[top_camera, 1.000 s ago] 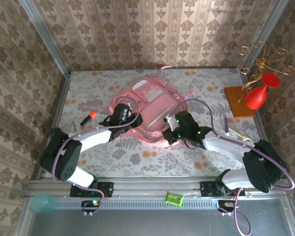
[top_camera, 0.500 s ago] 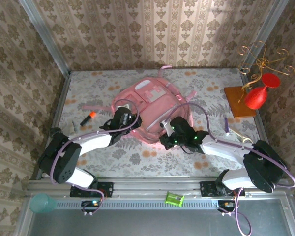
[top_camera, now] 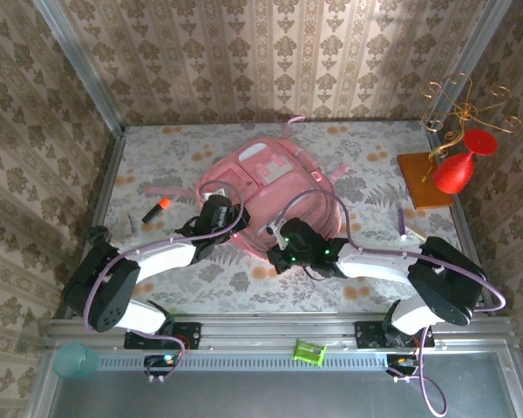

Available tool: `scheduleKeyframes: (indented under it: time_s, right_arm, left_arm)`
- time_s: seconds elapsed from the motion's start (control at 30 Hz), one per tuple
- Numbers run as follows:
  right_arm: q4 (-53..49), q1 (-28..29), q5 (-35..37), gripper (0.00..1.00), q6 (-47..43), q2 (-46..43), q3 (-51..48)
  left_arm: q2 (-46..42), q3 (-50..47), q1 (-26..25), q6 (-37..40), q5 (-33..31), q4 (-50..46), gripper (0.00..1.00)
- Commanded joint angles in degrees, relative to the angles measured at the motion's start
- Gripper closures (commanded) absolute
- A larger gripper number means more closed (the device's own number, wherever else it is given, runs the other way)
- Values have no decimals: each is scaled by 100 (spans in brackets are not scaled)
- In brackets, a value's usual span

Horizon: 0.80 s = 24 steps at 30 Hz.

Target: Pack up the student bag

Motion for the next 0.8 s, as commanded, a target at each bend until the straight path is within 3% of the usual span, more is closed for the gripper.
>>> scheduleKeyframes:
  time_s: [0.0, 0.53, 0.77]
  right_arm:
    - [522, 226, 10, 100, 236, 202, 304]
    - [1423, 368, 516, 100, 781, 942, 1093]
    - [2251, 367, 582, 100, 1171, 645, 900]
  left_arm:
    - [-271, -39, -127, -267, -112, 158, 100]
    - [-396, -172, -278, -313, -66, 169, 100]
    - [-374, -269, -290, -272, -138, 186, 100]
